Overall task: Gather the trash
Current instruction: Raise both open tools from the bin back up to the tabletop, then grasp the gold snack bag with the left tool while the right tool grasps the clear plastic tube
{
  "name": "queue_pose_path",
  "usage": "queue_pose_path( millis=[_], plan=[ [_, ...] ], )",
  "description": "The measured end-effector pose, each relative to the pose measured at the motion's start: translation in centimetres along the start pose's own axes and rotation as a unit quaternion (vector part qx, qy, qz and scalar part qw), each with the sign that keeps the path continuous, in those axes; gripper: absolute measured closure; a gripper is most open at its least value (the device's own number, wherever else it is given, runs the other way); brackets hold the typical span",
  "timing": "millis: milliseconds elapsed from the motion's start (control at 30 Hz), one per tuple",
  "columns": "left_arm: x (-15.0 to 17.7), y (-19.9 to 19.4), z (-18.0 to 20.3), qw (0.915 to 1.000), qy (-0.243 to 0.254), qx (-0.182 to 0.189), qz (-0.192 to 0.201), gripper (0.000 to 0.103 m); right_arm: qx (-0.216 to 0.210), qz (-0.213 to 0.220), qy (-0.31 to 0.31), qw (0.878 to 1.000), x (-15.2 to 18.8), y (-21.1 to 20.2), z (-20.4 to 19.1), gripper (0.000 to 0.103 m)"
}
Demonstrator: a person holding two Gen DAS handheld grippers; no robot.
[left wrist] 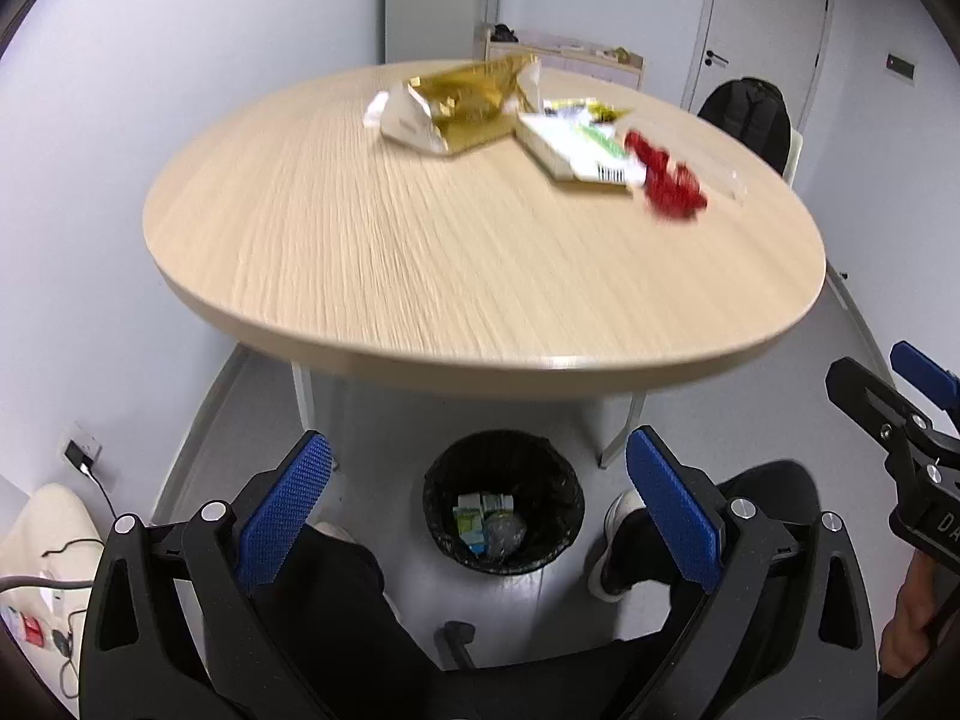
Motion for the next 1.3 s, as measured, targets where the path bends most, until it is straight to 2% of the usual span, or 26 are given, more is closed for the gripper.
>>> queue_pose_path(
  millis=[300, 567, 1133, 1300],
  plan=[
    [-4.5, -1.9, -0.4, 0.9999, -0.003, -0.007, 0.014, 0.006, -0.001, 0.021, 0.001, 1.000, -3.8, -1.9, 0.6, 0.008],
    [-8.0, -1.3, -1.2, 0.9997, -0.006, -0.019, 0.012, 0.006, 0.000, 0.025, -0.002, 1.000, -6.7, -1.5, 1.2, 0.008],
    [-12.3, 2.5, -2.8, 0.9996, -0.010, -0.025, -0.007, 0.007, 0.007, 0.006, -0.009, 1.000, -10.1, 3.0, 2.0, 0.008],
    [-14.1, 4.6, -3.3, 0.9994, -0.008, -0.030, -0.015, 0.009, 0.008, -0.008, -0.007, 1.000, -11.3, 5.6, 3.1, 0.013]
  ],
)
Point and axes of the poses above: each gripper's, at about its wrist camera, not at the fingertips, and y roughly the way its jaws point, z to its right, x to its underside, the point moved 8 cm from there along y, roughly the way its jaws point, and after that the axes turned 10 degrees about -x, right-handed, at the moved point
